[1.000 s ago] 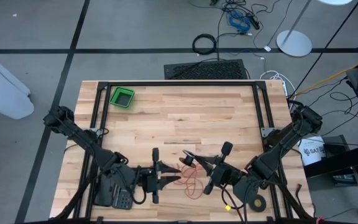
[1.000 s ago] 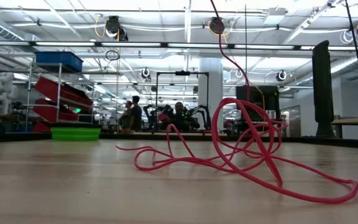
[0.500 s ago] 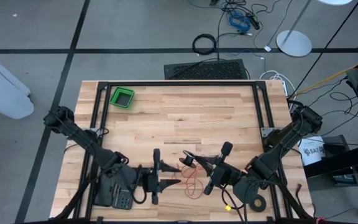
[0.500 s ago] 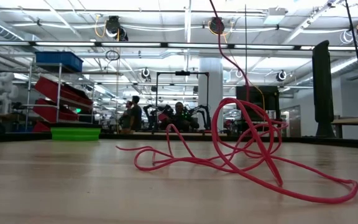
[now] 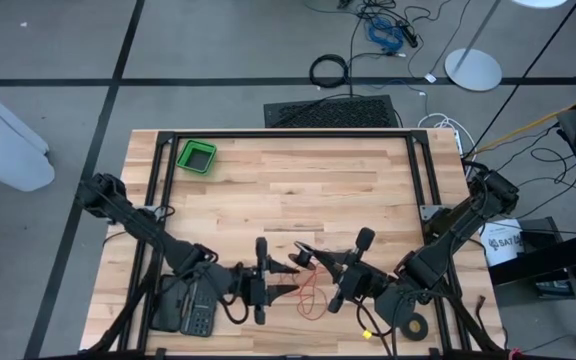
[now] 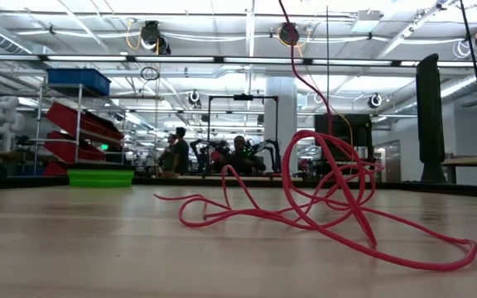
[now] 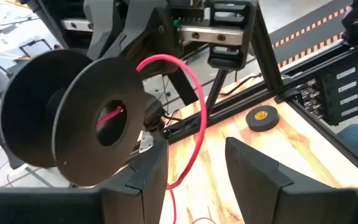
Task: Coil cords
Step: Coil the red wire into the spool
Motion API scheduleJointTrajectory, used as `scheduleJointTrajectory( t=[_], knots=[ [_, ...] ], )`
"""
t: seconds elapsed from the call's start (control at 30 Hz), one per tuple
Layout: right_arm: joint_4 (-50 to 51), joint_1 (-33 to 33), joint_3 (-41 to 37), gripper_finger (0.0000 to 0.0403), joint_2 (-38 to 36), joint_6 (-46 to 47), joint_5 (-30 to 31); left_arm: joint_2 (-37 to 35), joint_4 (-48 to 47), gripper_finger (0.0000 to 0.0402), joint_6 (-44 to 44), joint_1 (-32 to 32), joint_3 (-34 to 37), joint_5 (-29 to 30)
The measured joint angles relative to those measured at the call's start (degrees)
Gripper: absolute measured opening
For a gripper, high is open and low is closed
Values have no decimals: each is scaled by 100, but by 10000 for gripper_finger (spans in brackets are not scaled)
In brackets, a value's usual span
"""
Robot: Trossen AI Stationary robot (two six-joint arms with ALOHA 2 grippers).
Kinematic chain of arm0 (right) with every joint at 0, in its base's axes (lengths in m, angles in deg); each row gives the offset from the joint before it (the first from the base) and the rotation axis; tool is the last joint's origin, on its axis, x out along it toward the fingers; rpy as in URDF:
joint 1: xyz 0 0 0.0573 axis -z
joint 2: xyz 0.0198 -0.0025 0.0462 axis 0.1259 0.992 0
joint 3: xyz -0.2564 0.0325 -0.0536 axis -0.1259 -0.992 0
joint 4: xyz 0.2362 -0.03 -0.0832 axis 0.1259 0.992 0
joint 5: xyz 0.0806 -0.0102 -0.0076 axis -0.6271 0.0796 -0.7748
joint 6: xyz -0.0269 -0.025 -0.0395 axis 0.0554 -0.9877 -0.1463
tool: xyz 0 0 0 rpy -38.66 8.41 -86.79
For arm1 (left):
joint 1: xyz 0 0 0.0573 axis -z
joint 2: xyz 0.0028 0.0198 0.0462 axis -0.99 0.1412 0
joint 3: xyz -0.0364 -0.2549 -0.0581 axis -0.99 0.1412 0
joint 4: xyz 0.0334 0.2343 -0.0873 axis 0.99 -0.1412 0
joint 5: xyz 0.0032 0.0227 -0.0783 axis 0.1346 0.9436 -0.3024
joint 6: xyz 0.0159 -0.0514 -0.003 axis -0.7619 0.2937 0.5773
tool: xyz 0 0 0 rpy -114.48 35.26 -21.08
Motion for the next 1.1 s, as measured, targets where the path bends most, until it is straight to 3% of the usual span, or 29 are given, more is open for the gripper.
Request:
scheduleJointTrajectory(
  t=[1.1],
  knots=[
    [38, 0, 0, 0, 0, 28, 2, -2, 16, 166, -9, 1, 0, 101]
  ],
)
